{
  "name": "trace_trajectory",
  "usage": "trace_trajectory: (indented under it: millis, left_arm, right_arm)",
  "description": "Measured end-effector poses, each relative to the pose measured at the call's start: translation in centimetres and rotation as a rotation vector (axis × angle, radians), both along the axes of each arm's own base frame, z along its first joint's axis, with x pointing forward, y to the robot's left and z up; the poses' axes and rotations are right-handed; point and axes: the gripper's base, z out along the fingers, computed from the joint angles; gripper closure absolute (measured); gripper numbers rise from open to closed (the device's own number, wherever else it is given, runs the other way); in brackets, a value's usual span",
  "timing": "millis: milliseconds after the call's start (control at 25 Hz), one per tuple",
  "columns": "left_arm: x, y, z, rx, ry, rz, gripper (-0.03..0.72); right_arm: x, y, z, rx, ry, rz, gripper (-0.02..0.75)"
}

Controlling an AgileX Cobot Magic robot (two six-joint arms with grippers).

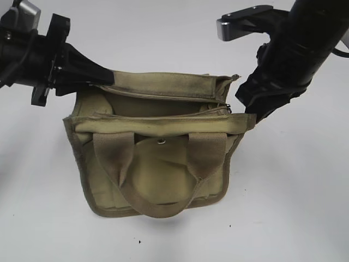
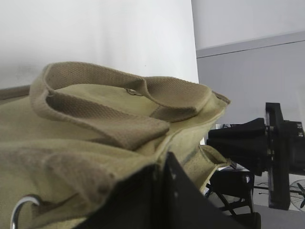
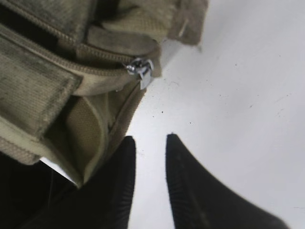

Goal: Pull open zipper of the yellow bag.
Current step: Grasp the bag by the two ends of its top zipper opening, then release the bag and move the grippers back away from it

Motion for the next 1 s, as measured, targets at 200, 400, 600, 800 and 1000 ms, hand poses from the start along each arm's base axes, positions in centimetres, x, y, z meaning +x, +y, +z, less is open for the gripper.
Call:
trace_trajectory:
  millis: [200,400,600,800,1000]
  left_arm:
    - [-0.2,-0.1,0.2,-0.008,0.000,-0.024,0.551]
    - [-1.2,0.2,1.7,0.012,-0.054,-0.063,0.340]
    - [-4.1,1.3,5.1,0.151,-0.249,-0.117,0.302]
    - [-8.5,3.6,8.8,0.390,-0.420,-0.088,0.302]
    - [-14.3,7.2,10.6,0.664,-0.514,0.066,0.302]
  right_arm:
    - [-1.1,-0.5,2.3,0.040,-0.037,-0.073,0.244]
    - [-3.7,-1.6,5.5,0.068,-0.059,-0.111,0.118]
    - [-6.7,-2.9,8.2,0.117,-0.117,-0.139,0.123]
    - [-11.5,-5.0,7.3,0.123,-0.112,-0.164,0.138]
    - [-16.5,-7.2,5.9,0.142,-0.136,-0.177,0.143]
